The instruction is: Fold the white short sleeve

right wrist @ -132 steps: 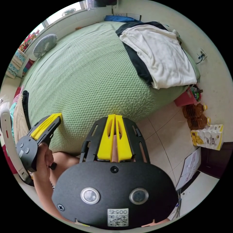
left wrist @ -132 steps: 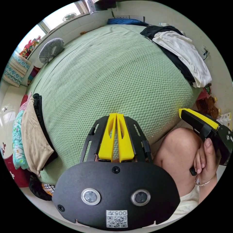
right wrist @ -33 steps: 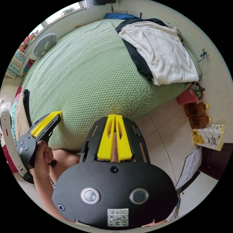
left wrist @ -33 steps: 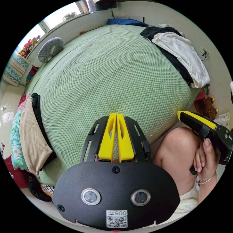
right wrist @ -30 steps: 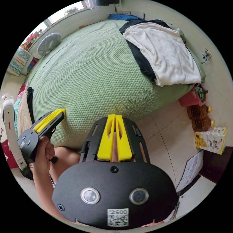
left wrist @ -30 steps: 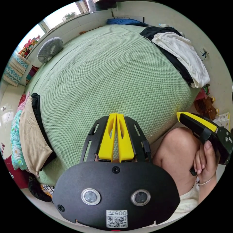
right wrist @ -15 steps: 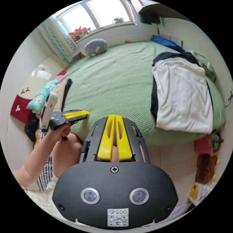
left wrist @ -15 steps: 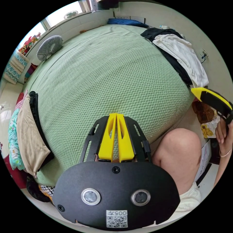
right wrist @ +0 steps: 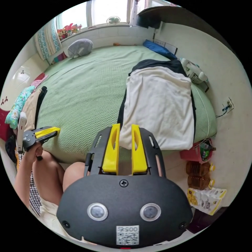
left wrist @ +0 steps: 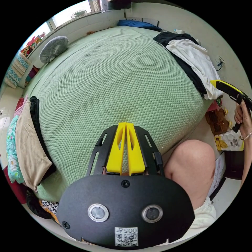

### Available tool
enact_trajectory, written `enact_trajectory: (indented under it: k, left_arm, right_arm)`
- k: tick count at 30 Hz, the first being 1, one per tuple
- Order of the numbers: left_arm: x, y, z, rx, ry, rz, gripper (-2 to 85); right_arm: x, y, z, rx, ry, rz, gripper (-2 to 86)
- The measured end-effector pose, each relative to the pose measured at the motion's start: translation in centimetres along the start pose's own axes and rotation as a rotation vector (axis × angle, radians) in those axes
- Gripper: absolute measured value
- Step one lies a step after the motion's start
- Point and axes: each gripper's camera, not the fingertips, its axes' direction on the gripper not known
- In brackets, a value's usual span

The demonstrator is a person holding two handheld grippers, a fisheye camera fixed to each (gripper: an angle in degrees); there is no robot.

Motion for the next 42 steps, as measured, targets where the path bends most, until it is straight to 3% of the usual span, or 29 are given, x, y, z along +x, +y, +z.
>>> enact_trajectory:
  k: [9, 14, 21, 30, 35, 42]
  left_arm:
    - [-2.7, 1.0, -2.9, -0.004, 0.002, 0.000, -0.6]
    - [-5.7, 1.6, -4.6, -0.013, 0.077, -0.037, -0.5]
    - [-9.8, 2.6, -6.7, -0.017, 0.191, -0.107, -0.5]
    - [-10.0, 3.8, -10.7, -0.013, -0.016, -0.016, -0.4]
    - [-16.7, 7.9, -15.6, 0.053, 0.182, -0.249, -0.2]
    - [-24.9, 16.7, -22.1, 0.098, 0.076, -0.348, -0.2]
  right_arm:
    - [-0.4, -2.6, 2.2, -0.051, 0.080, 0.022, 6.8]
    - [-1.9, -3.1, 3.9, -0.089, 0.231, -0.051, 5.1]
    - [-2.2, -3.0, 3.3, -0.090, 0.252, -0.095, 2.0]
    - [-6.4, -3.3, -0.9, -0.008, 0.070, -0.167, 1.0]
    - [-12.3, -3.2, -2.2, 0.019, -0.071, -0.253, 1.0]
    - [-23.5, -3.4, -2.2, 0.026, -0.278, -0.402, 1.8]
